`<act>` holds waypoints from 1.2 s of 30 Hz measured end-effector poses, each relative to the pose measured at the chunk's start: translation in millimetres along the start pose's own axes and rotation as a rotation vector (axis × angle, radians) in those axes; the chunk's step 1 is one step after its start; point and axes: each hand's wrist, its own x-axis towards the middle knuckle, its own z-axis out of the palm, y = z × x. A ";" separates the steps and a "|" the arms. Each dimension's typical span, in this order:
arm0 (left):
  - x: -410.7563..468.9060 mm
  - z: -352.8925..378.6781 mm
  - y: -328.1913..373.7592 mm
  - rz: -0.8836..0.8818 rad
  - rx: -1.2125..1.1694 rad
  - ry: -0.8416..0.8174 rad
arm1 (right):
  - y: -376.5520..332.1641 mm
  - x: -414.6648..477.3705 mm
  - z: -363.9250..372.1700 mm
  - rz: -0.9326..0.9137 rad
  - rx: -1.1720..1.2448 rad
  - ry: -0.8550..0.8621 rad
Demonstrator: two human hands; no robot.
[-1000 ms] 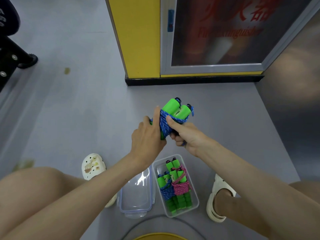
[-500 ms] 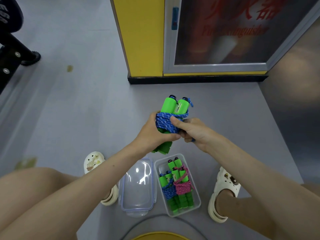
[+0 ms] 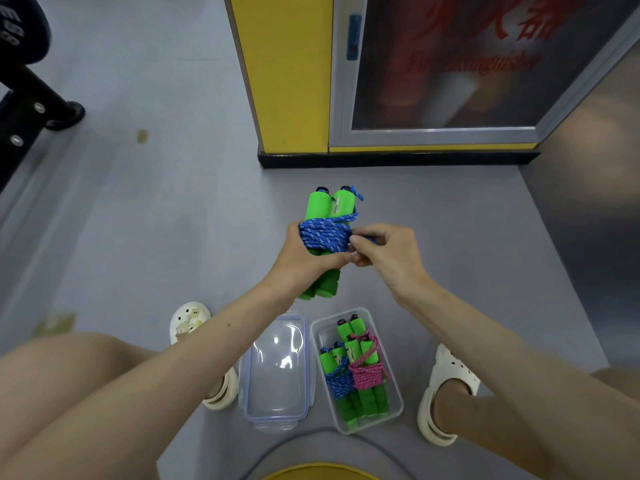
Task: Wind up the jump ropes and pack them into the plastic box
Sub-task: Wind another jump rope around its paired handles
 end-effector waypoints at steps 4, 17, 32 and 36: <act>1.2 0.6 -1.5 0.040 0.060 0.010 | 5.0 -3.8 0.7 -0.137 -0.155 0.072; 3.4 -3.5 -5.4 0.022 0.112 -0.012 | -2.4 -1.3 -4.5 -0.371 -0.437 -0.120; -3.2 -2.8 -12.2 0.028 0.192 -0.093 | 3.5 -2.3 1.8 -0.447 -0.546 -0.010; -6.7 -1.3 -10.8 0.033 0.120 -0.122 | 7.8 -4.7 4.5 -0.488 -0.615 0.021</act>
